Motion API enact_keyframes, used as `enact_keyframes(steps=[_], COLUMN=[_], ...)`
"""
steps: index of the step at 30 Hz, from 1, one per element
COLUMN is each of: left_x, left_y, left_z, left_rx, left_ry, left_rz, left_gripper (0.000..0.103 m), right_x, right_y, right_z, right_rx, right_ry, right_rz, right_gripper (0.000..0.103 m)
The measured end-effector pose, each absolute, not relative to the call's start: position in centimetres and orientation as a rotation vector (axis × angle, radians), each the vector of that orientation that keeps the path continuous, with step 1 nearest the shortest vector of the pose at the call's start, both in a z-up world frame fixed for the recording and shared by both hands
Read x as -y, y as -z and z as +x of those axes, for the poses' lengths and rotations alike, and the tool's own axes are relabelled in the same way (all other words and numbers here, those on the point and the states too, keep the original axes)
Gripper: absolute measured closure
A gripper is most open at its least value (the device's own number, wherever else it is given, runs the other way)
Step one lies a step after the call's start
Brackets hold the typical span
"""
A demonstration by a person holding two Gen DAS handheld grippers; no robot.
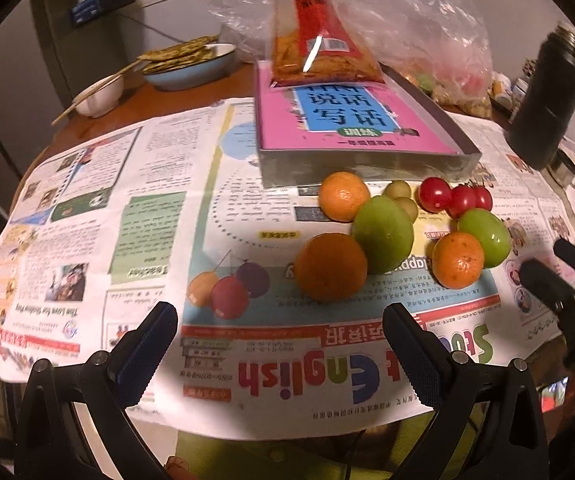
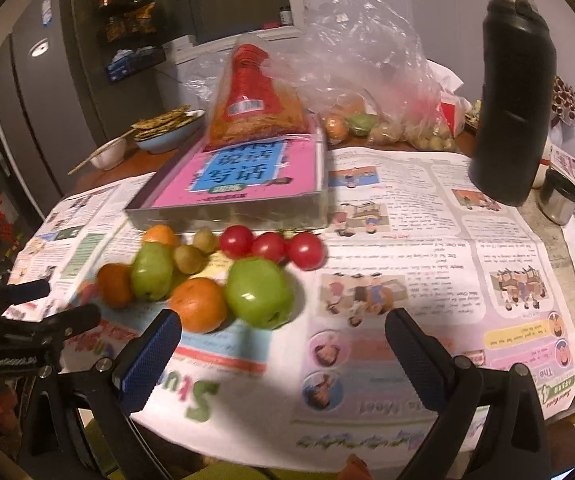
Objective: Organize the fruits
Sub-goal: 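Grasp the large orange with the left tool while the right tool grasps a green apple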
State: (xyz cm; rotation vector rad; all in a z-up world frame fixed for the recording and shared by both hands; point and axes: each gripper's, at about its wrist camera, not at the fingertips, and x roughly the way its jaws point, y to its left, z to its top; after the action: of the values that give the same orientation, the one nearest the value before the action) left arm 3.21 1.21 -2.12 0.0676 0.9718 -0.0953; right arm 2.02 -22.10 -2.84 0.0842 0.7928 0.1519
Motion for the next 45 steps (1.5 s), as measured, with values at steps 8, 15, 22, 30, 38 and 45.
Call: enact_keyframes(steps=[8,15,22,30,38,45], left_x=[0.1,0.1,-0.2,-0.7,-0.7,-0.8], left_y=[2.7,3.2,3.9,3.6,3.8,4.3], left_z=[4.7,5.8,6.8,6.9,7.3,7.9], left_rx=[-0.981,-0.999,-1.031,-1.018,-1.023,-1.036], left_ry=[0.175,0.206,0.224,0.256,0.240,0.243], left_rz=[0.102,0.083,0.066,0.042,0.062,0.042], left_gripper=[0.001,0.006,0.029,0.036,0.036,0.045], right_x=[22.4,21.6,21.1,21.4,21.1,20.7], right_y=[4.1,4.5,4.7,4.6,5.1,5.9], right_z=[4.4,6.1,6.6,5.8,7.0,7.2], right_rx=[-0.836,-0.848,-0.837,-0.833,-0.868,-0.880], right_ry=[-0.188,-0.265,-0.338,-0.364,-0.360,-0.359], right_rz=[0.092,0.092,0.082,0.070,0.096,0.080], right_gripper=[0.020,0.038,0.058,0.059,0.058,0.058])
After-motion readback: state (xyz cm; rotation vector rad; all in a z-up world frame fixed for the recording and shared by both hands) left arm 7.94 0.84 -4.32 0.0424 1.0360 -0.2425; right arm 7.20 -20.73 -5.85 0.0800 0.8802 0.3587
